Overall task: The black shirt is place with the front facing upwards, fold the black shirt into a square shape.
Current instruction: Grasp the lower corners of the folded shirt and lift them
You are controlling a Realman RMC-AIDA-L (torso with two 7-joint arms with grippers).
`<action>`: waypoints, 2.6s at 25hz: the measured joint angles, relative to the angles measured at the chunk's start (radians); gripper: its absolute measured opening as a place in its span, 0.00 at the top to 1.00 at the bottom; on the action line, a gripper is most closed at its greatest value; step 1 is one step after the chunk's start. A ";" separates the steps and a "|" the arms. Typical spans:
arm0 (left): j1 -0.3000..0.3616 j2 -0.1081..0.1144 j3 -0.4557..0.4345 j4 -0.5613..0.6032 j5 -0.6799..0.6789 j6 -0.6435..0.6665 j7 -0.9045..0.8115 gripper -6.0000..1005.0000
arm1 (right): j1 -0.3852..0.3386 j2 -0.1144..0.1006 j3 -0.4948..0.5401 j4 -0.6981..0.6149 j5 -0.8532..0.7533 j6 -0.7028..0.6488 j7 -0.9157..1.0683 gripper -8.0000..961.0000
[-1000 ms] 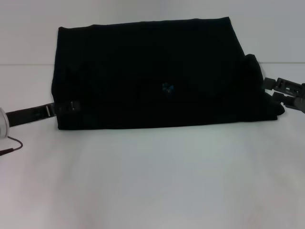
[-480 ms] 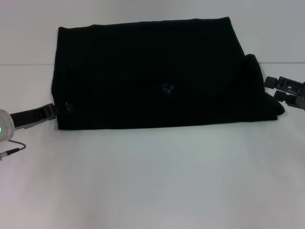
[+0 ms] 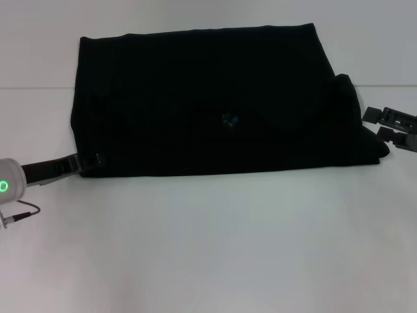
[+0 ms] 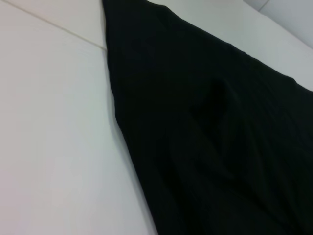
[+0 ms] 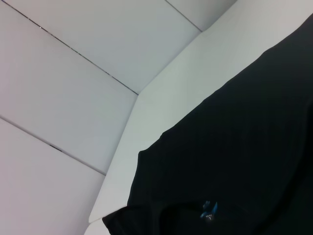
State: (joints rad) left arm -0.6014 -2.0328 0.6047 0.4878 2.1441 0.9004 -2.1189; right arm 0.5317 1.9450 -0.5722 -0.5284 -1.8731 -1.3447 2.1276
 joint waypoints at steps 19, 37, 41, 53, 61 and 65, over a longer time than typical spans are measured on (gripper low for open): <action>-0.006 -0.016 0.014 0.031 -0.008 0.012 0.000 0.85 | 0.000 -0.009 -0.005 0.010 -0.003 0.000 0.005 0.04; -0.076 0.051 0.022 0.059 0.009 0.127 -0.179 0.95 | 0.288 -0.096 -0.047 -0.105 -0.707 0.096 0.414 0.04; -0.081 0.046 0.024 0.059 0.009 0.111 -0.173 0.95 | 0.315 -0.055 -0.124 -0.073 -0.756 0.196 0.439 0.04; -0.079 0.040 0.024 0.054 0.009 0.087 -0.170 0.95 | 0.310 -0.005 -0.176 0.003 -0.761 0.410 0.435 0.05; -0.081 0.034 0.024 0.052 0.008 0.085 -0.170 0.95 | 0.318 0.015 -0.186 0.052 -0.763 0.492 0.417 0.05; -0.082 0.031 0.024 0.055 0.007 0.085 -0.170 0.95 | 0.321 0.020 -0.187 0.054 -0.737 0.492 0.400 0.05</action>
State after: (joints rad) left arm -0.6829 -2.0015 0.6289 0.5425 2.1508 0.9849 -2.2887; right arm 0.8530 1.9649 -0.7589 -0.4748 -2.6099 -0.8526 2.5277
